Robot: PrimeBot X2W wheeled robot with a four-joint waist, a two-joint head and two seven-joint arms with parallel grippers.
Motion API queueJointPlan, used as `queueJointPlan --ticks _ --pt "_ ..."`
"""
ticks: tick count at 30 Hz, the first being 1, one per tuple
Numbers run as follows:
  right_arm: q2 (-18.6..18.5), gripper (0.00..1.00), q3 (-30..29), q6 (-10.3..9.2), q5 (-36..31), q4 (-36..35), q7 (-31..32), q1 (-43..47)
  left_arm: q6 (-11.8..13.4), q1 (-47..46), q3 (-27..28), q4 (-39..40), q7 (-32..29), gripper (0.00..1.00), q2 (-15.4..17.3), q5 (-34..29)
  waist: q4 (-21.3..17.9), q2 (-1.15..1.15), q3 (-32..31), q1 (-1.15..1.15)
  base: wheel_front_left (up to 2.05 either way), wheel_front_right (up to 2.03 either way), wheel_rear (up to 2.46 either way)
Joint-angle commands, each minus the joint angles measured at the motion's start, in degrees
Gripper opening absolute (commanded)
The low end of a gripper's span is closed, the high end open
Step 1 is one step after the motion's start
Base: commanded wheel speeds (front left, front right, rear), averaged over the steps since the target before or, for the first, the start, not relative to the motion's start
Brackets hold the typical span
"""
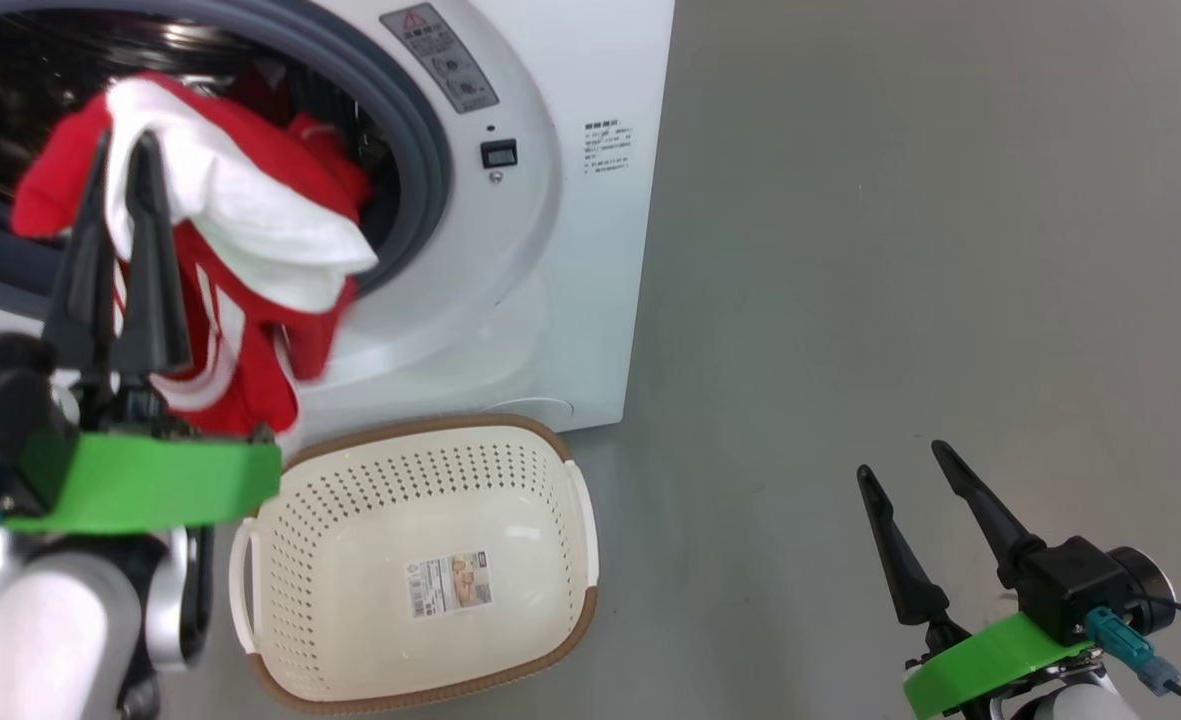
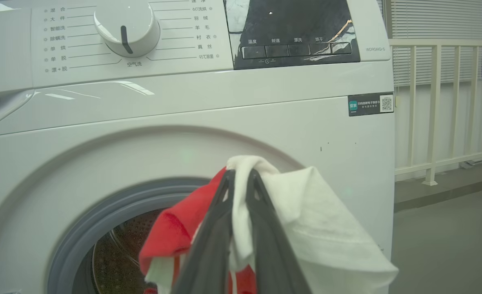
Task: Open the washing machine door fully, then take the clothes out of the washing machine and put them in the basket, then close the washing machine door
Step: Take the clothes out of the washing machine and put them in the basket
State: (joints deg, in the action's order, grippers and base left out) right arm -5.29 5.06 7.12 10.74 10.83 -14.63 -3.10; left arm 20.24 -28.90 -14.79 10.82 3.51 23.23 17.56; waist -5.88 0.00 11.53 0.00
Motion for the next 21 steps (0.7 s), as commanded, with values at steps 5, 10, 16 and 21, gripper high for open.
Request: queueJointPlan --ticks 5,10,16,21 --pt "-0.20 1.00 0.83 0.36 -0.36 -1.38 -0.37 0.68 2.15 3.86 1.79 5.34 -0.03 0.00 2.00 -1.10 0.17 0.00 -1.13 0.00 0.00 0.00 0.00" --pt "-0.17 1.00 0.43 0.36 -0.31 -1.54 -0.37 0.84 3.81 9.44 1.89 6.12 1.95 0.00 0.36 -0.03 0.28 0.00 -1.37 0.00 0.00 0.00 0.00" --pt "0.01 1.00 0.24 0.36 -0.54 -2.07 -0.37 0.91 5.31 16.20 1.51 3.85 5.72 0.00 -2.70 1.81 0.20 0.00 -1.13 0.00 0.00 0.00 0.00" --pt "0.02 1.00 0.34 0.36 -0.46 -2.31 -0.37 0.63 5.22 19.83 0.45 0.44 8.50 0.00 -5.26 3.08 -0.33 0.00 -0.51 0.00 0.00 0.00 0.00"
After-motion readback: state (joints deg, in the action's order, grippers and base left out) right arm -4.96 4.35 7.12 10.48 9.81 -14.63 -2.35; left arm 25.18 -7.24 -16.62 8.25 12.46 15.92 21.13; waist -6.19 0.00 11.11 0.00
